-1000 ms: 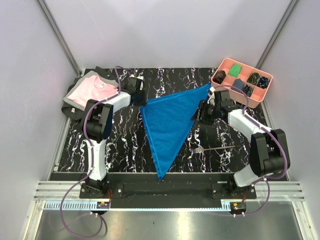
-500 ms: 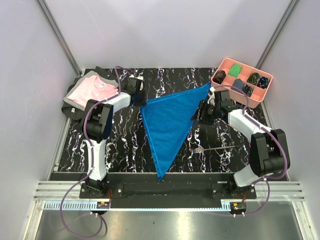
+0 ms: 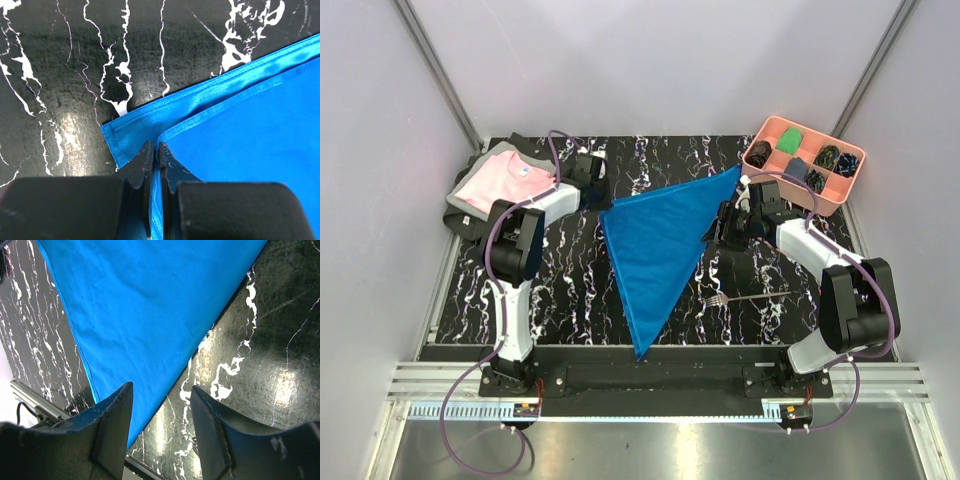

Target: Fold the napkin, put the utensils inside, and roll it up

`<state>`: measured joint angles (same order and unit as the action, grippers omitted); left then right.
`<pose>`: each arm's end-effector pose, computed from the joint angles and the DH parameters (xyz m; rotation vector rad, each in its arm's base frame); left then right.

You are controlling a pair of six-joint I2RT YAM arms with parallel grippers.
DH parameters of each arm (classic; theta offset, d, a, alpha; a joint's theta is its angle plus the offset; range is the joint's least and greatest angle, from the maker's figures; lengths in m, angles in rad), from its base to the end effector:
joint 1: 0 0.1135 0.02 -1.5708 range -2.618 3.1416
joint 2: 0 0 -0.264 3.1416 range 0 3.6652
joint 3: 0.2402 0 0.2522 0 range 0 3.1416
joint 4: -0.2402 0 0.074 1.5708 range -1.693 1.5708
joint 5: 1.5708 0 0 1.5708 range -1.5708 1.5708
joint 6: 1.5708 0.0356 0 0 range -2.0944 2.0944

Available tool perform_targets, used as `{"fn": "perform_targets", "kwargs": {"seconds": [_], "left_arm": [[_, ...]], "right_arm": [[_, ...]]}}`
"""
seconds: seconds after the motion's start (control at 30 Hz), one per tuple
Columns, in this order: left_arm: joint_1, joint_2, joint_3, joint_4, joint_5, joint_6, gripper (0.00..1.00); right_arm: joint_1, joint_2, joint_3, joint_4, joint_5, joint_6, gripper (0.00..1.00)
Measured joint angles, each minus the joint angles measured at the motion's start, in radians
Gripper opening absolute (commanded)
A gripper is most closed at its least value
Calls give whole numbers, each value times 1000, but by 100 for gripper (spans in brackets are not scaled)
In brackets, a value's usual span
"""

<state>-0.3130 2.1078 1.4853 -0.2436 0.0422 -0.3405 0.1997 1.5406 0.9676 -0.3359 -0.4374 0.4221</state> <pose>0.4372 -0.1431 0.1628 -0.0148 2.4658 -0.3403 0.3064 0.0774 0.2112 0.0887 2.5335 0.8005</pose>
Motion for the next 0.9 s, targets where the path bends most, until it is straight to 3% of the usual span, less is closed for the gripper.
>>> {"fn": "perform_targets", "kwargs": {"seconds": [0.7,0.73,0.9], "left_arm": [[17,-12,5,-1,-13,1,6],[17,-12,7,-2,-13,1,9],[17,-12,21,-2,-17,2,50]], "right_arm": [[0,0,-7,-3,-1,0,58],[0,0,-7,-3,-1,0,59],[-2,0,-7,-7,5,1,62]]}}
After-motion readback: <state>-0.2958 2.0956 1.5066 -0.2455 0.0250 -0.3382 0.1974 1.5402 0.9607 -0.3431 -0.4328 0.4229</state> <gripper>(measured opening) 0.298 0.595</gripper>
